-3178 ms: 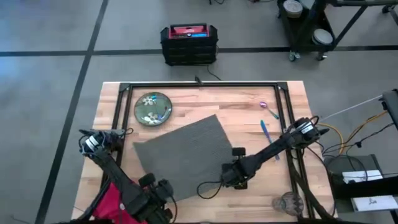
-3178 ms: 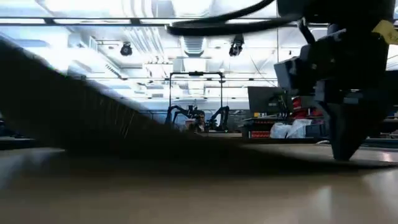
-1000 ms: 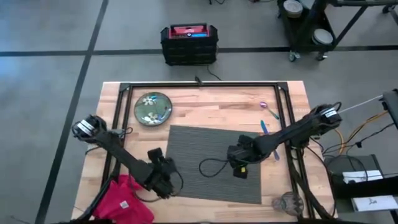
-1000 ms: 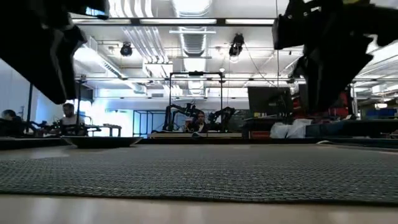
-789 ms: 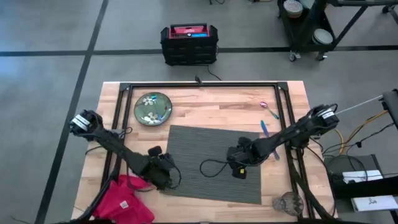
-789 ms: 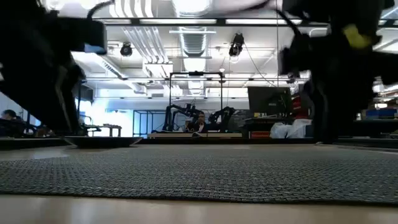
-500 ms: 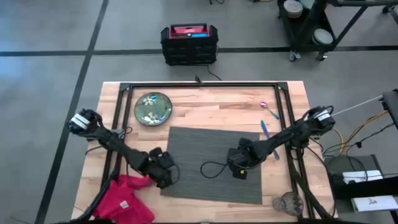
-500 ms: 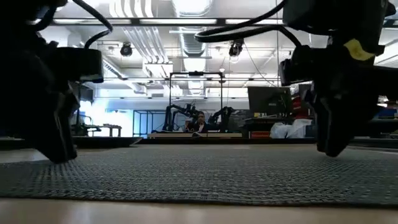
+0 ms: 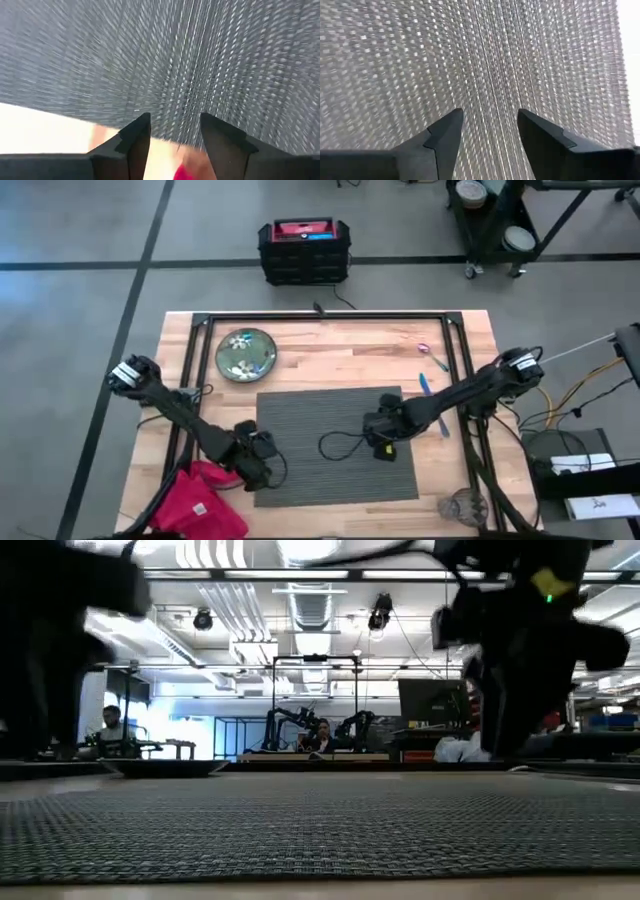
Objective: Set table place
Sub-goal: Fold the red table napkin
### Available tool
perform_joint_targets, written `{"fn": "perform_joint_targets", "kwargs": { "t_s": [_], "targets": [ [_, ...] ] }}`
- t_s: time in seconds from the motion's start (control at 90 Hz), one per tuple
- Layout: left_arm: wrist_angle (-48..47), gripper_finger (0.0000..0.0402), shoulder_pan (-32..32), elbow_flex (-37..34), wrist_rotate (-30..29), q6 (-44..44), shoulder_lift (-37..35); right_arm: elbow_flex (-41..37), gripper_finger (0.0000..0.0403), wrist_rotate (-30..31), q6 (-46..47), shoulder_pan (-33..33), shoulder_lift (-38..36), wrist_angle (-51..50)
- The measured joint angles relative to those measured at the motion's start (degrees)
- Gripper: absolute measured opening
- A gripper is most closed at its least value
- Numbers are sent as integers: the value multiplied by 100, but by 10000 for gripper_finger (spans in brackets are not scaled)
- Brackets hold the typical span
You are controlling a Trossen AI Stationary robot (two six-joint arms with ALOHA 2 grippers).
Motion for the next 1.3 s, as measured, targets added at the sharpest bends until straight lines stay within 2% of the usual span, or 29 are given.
{"fn": "perform_joint_targets", "kwargs": {
  "t_s": [0.111,0.256,0.344,0.578,0.8,0.867,0.922,1.089,1.222,1.3],
  "targets": [
    [-520,160,-69,562,141,200,-4,33,181,-82,34,59,-266,31],
    [-814,167,-293,728,1350,-178,-7,-44,181,-105,339,249,-368,45],
    [-1087,181,-512,673,1801,-671,-18,-144,181,-73,497,369,-353,299],
    [-1268,232,-923,340,1828,-1729,-31,-395,181,-50,1020,573,-45,921],
    [-899,253,-1000,-257,1736,-2008,4,-404,181,-49,1314,684,310,1264],
    [-667,236,-1000,-500,1737,-1920,4,-404,181,-49,1318,705,403,1419],
    [-452,202,-999,-650,1737,-1815,8,-404,181,-47,1309,714,452,1559],
    [-470,29,-992,-621,1673,-1475,-15,-326,181,-51,1115,714,430,1666],
    [-1097,9,-974,-4,1286,-1382,-195,35,181,-41,572,697,267,1680],
    [-1651,2,-920,502,799,-1343,-388,320,181,55,64,629,192,1639]
  ]
}}
